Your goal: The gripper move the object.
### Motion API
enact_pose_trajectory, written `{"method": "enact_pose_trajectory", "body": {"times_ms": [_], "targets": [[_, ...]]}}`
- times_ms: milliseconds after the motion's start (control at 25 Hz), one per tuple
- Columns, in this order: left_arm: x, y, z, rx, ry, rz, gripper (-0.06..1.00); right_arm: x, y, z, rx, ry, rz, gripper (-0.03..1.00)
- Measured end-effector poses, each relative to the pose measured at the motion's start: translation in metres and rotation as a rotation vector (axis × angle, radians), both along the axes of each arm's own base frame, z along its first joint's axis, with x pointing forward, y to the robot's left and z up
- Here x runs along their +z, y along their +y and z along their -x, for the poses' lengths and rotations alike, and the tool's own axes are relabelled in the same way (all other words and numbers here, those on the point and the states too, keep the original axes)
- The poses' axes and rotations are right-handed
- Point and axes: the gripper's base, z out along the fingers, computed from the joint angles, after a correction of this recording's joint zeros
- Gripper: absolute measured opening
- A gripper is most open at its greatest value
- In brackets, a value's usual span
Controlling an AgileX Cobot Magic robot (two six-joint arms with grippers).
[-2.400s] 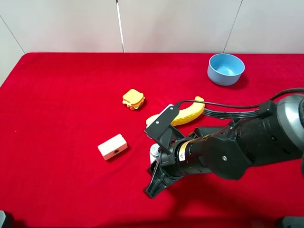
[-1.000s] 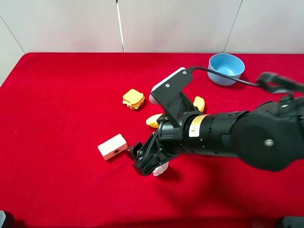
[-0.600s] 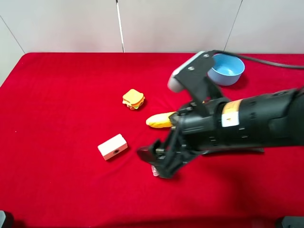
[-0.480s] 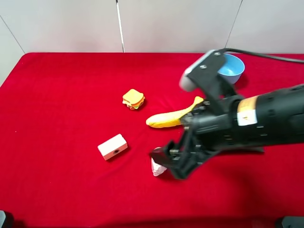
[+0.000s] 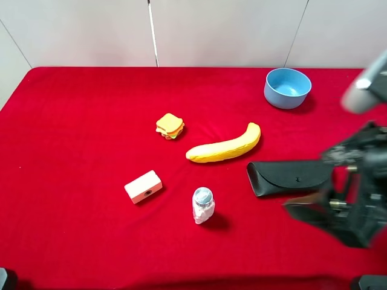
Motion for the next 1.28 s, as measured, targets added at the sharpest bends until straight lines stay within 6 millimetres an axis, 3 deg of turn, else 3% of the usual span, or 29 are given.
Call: {"method": "enact_pose_trajectory", "body": {"times_ms": [400, 1280], "targets": [[0.0, 0.0, 0.0, 0.0, 0.0, 0.0, 0.97, 0.017, -0.061, 0.034, -0.082, -0.116, 0.08, 0.69], [0.0, 0.0, 0.0, 0.0, 0.0, 0.0, 0.97, 0.03, -0.109, 0.078, -0.225, -0.365, -0.221, 0.69]]}}
